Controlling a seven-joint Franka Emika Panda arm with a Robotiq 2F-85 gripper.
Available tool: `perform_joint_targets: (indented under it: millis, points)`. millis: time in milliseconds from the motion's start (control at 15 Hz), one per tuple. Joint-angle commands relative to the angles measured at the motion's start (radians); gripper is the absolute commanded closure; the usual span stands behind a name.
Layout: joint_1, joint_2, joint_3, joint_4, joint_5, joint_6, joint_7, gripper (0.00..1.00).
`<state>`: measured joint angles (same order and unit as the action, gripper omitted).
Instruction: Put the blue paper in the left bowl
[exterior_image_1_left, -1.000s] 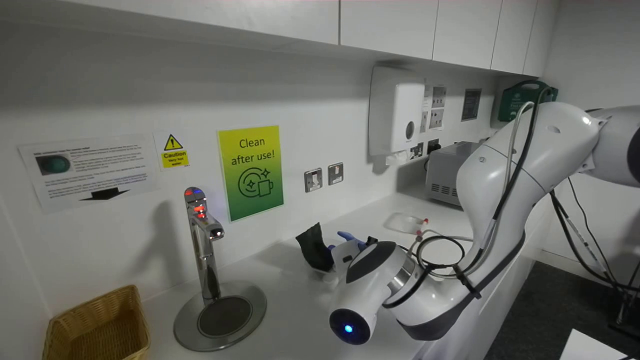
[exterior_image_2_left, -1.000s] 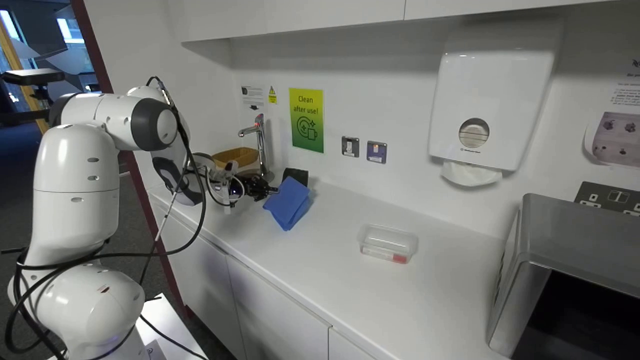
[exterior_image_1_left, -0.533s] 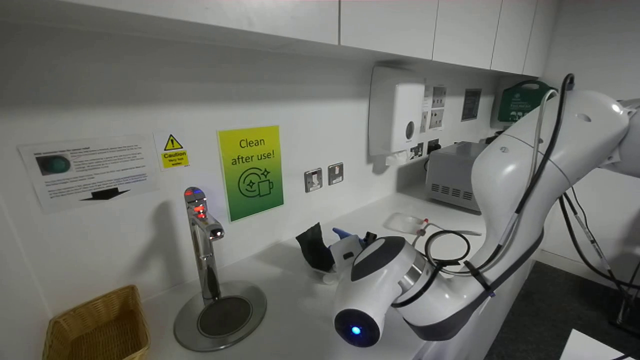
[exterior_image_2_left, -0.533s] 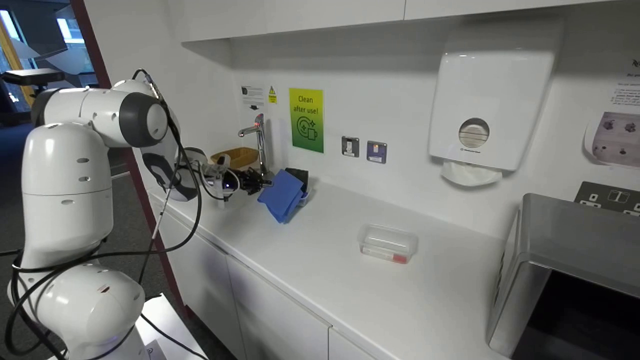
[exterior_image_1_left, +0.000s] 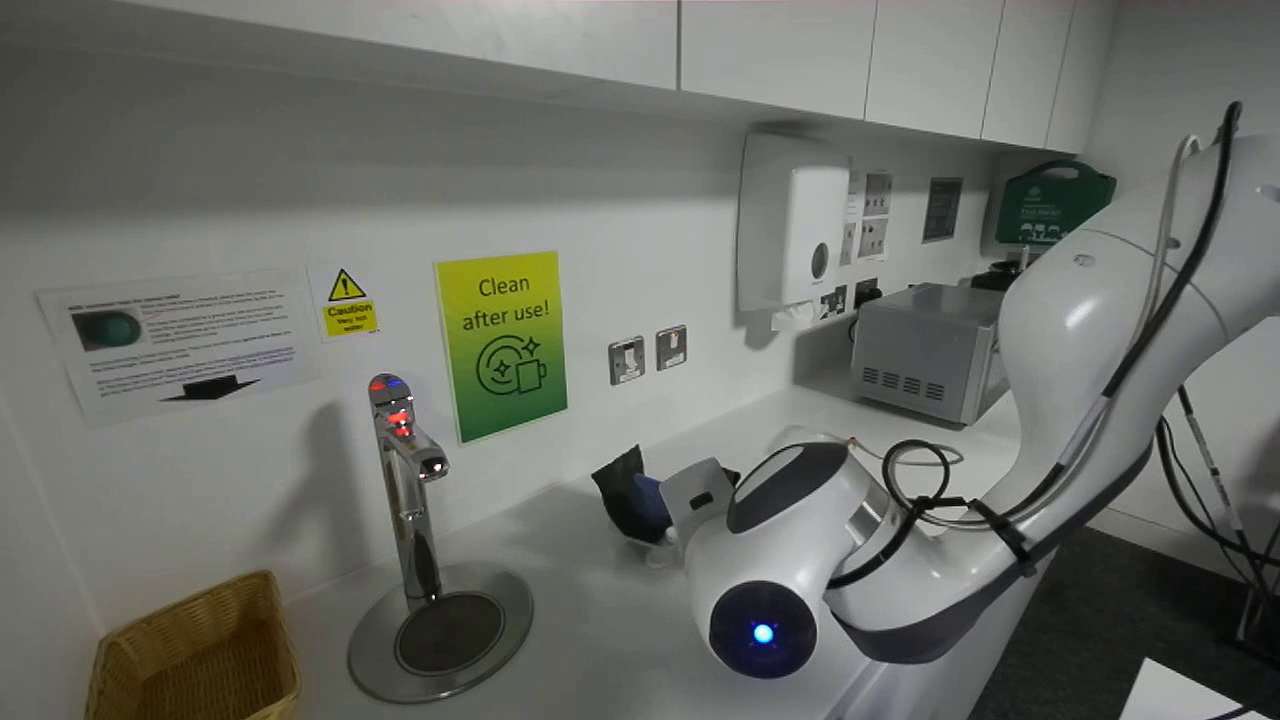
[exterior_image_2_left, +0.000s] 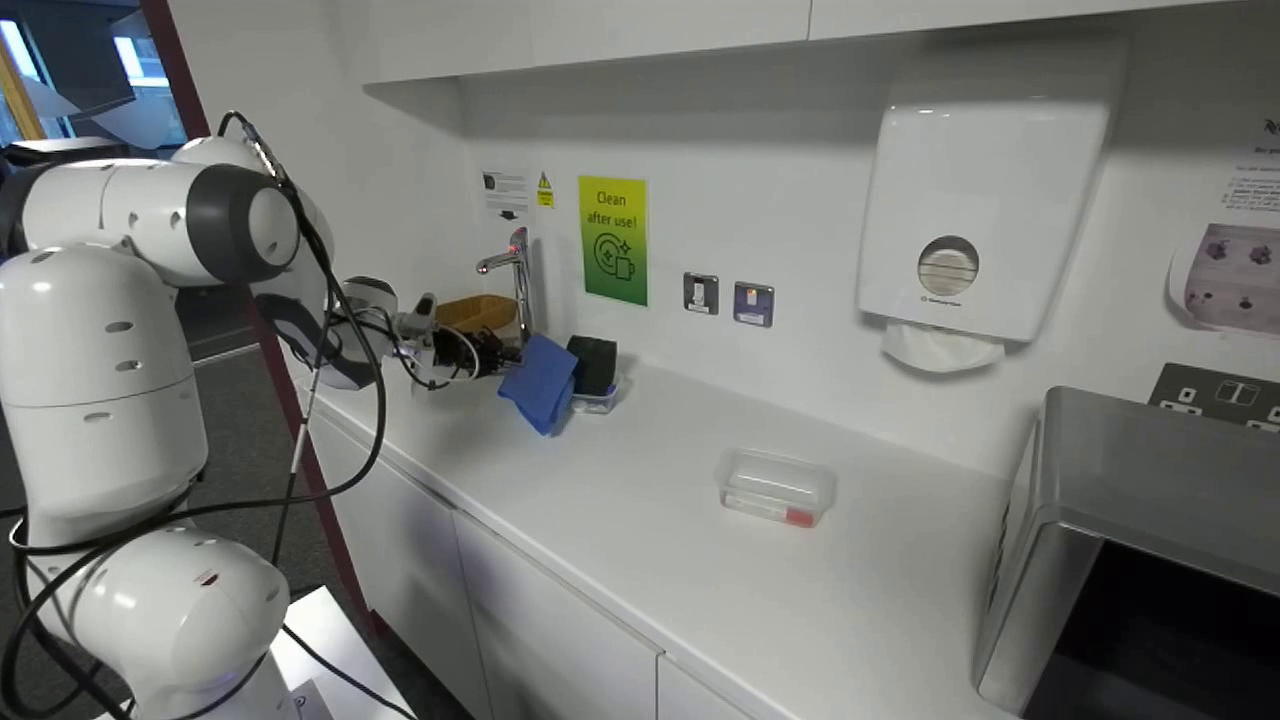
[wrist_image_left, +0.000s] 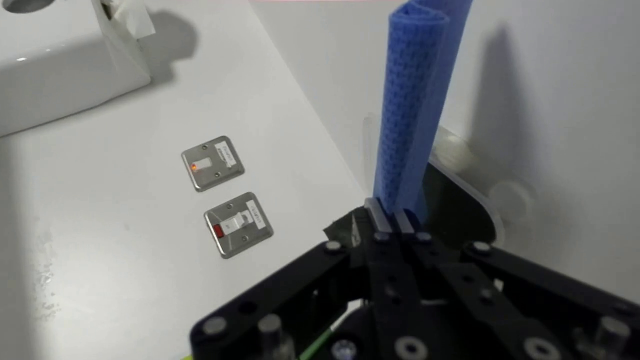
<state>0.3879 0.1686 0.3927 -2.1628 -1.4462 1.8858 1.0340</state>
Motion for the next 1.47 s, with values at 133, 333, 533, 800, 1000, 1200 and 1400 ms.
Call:
perform_joint_targets:
  millis: [133,333,533,800,1000,1200,1400]
  points:
    - [-0.045,-0.114,-0.018,-0.068,0.190,0.240,-0.206,0.99]
    - [-0.055,-0.137,-0.035,-0.080,0.282,0.306,-0.300,0.99]
    - [-0.041,-0.163,-0.043,-0.079,0.328,0.247,-0.272,0.99]
    - [-0.029,-0.234,-0.037,-0.079,0.290,0.185,-0.078,0.99]
    - [-0.030,-0.272,-0.029,-0.063,0.315,0.127,0.040,0.99]
    - [-0.039,-0.266,-0.032,-0.033,0.395,0.061,0.129,0.99]
    - [-0.052,-0.206,-0.041,0.018,0.464,-0.021,0.204,0.99]
